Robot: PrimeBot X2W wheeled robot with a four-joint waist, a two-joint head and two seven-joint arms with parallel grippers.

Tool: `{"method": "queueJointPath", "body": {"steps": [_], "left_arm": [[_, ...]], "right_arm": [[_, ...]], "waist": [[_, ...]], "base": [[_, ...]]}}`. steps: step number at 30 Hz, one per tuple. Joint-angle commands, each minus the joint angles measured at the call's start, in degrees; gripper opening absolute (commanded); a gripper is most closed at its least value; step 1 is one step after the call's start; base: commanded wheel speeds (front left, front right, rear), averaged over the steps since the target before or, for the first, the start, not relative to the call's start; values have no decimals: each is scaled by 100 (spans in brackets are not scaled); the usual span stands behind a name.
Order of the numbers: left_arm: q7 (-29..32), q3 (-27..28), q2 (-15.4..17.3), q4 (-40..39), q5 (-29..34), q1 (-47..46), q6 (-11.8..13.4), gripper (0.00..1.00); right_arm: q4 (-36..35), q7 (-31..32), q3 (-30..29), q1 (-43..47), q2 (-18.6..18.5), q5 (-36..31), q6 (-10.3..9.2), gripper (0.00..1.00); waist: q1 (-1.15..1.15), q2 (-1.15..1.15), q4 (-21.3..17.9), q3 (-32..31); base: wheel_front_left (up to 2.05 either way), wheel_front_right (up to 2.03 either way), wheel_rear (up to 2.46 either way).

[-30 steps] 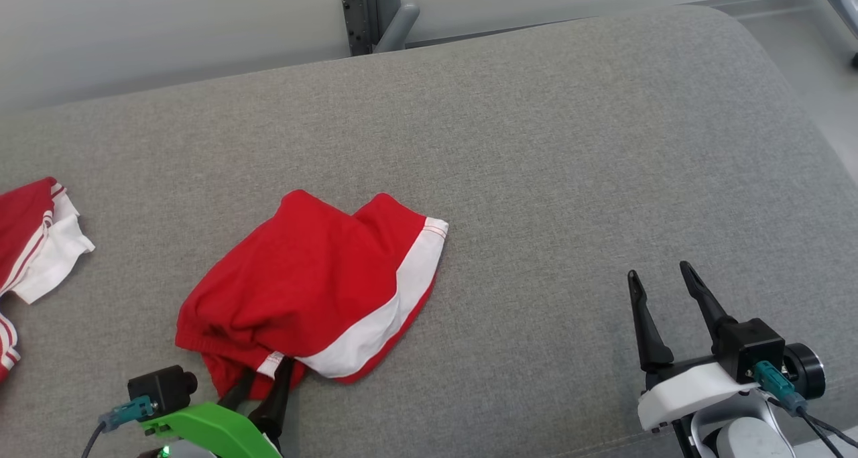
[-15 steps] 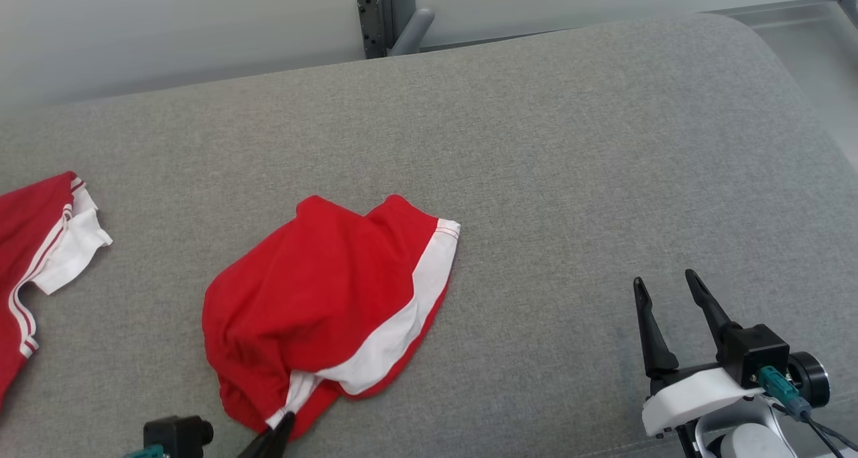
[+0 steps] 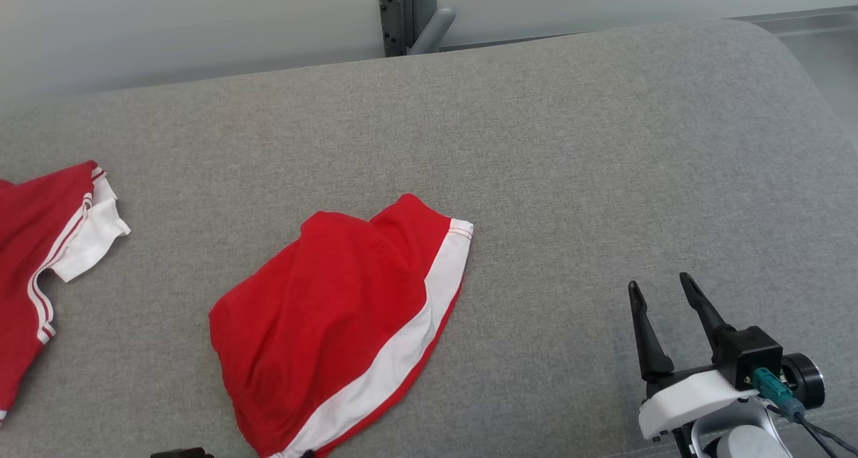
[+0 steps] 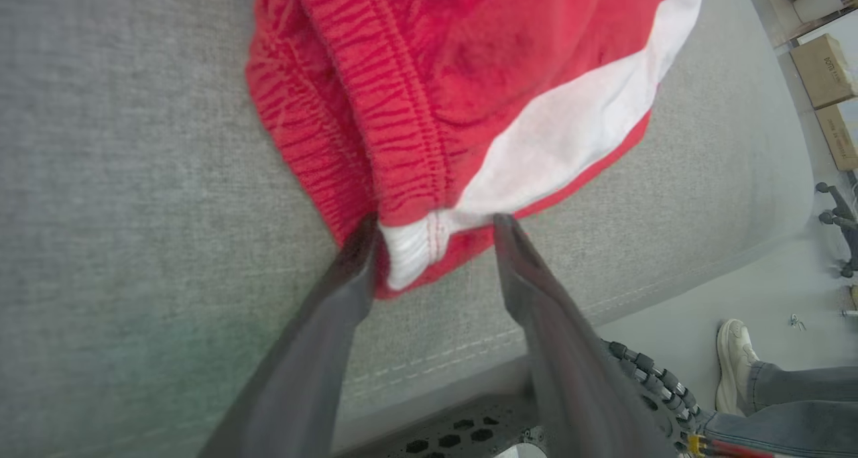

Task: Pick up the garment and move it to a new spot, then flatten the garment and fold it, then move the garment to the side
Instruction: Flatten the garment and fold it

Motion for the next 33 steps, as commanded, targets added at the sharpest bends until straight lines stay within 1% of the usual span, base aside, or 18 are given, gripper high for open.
{"method": "queueJointPath", "body": {"steps": [1, 3, 5, 8, 11, 13, 16, 18, 21, 23, 24, 26, 27, 29, 33], "left_arm": [[113, 84, 131, 4, -113, -18, 39, 100], [229, 165, 314, -165, -132, 42, 142, 100], [246, 339, 427, -483, -228, 91, 258, 100], [226, 669, 755, -916, -136, 120, 550, 100], [299, 929, 944, -1340, -138, -39, 823, 100], [417, 1008, 1084, -1537, -94, -94, 963, 100], [572, 1040, 1181, -1850, -142, -17, 1076, 100], [572, 1121, 1249, -2003, -166, 19, 1138, 100], [632, 1119, 1332, -2056, 5, -167, 1212, 100], [656, 1126, 1246, -2036, -50, -446, 1195, 100], [656, 1126, 1246, -2036, -50, -446, 1195, 100], [750, 1066, 1243, -1892, -26, -763, 1122, 100], [807, 1005, 1220, -1789, -21, -957, 1053, 100], [964, 881, 1065, -1521, -169, -1392, 901, 100], [1414, 588, 830, -792, -386, -2168, 547, 100]], "right_arm": [[16, -18, -10, -29, -9, -44, -4, 100], [18, -18, -16, -16, -8, -59, -4, 100], [17, -18, -15, 2, -9, -57, -4, 100], [13, -18, 16, -13, -9, -25, -4, 100], [12, -18, 75, -63, -7, 27, -4, 100], [33, -18, 128, -101, -10, 61, -4, 100], [37, -18, 139, -135, -9, 135, -4, 100], [28, -18, 107, -101, -10, 170, -4, 100], [50, -18, 140, -27, -4, 168, -4, 100], [55, -18, 148, -45, -9, 170, -4, 100], [55, -18, 148, -45, -9, 170, -4, 100], [56, -18, 174, -106, -8, 173, -4, 100], [53, -18, 195, -148, -6, 179, -4, 100], [47, -18, 231, -202, -5, 189, -4, 100], [55, -18, 331, -273, -5, 204, -4, 100]], "waist": [[0, 22, -21, -19], [0, 22, -42, -31], [0, 22, -67, -37], [0, 22, -126, -21], [0, 22, -222, 12], [0, 22, -345, 17], [0, 22, -569, 7], [0, 22, -666, 19], [0, 22, -759, 39], [0, 22, -802, 69], [0, 22, -802, 69], [0, 22, -849, 115], [0, 22, -874, 148], [0, 22, -912, 210], [0, 22, -997, 318]], "base": [[0, 0, 0], [0, 0, 0], [0, 0, 0], [0, 0, 0], [0, 0, 0], [0, 0, 0], [0, 0, 0], [0, 0, 0], [0, 0, 0], [0, 0, 0], [0, 0, 0], [0, 0, 0], [0, 0, 0], [0, 0, 0], [0, 0, 0]]}}
